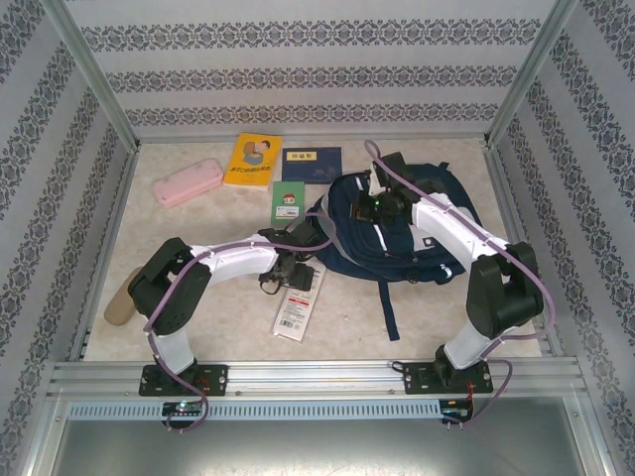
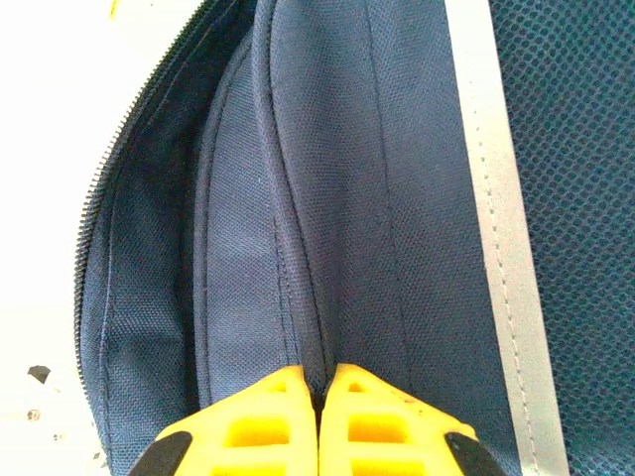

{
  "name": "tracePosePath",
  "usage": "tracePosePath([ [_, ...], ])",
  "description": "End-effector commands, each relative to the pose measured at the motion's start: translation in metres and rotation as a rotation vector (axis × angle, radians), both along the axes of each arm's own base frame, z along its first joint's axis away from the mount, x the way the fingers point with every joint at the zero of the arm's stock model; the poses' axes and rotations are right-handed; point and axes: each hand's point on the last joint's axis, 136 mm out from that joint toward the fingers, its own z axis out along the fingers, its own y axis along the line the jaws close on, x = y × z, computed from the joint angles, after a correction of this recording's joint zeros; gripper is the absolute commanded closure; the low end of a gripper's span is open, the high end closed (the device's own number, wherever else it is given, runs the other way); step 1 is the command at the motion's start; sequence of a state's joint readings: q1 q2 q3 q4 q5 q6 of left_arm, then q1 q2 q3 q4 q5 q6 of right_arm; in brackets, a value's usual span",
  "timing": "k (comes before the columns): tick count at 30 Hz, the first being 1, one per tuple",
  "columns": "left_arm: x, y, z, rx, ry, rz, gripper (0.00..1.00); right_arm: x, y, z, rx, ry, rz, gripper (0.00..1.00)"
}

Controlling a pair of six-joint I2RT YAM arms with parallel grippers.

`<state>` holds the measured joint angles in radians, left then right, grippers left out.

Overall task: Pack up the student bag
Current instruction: Rotate the ruler set bag at the center of the table.

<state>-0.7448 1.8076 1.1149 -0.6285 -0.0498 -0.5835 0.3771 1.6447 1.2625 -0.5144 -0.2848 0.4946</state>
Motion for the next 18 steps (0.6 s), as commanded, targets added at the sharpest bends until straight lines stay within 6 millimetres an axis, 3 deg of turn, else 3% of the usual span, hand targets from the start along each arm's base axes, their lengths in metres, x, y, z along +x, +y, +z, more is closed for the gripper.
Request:
tracePosePath([
  [1,-0.012,0.048,-0.032,0.217,0.071,0.059,0.18,-0.001,0.023,0.001,0.03,-0.023,0.046,0.87],
  [9,-0.007,0.106,-0.032,0.251,0.09,0.299,0.19,-0.008,0.045,-0.008,-0.008,-0.015,0.09,0.67],
  [11,-0.002,0.114,-0.03,0.228,0.086,0.351,0.19,-0.008,0.048,-0.006,-0.013,-0.02,0.093,0.66],
  [14,0.006,0.118,-0.027,0.179,0.086,0.401,0.2,-0.009,0.056,-0.001,-0.008,-0.032,0.106,0.65],
  [18,0.018,0.097,-0.014,0.035,0.05,0.374,0.19,-0.021,0.08,-0.003,0.02,-0.016,0.143,0.65],
])
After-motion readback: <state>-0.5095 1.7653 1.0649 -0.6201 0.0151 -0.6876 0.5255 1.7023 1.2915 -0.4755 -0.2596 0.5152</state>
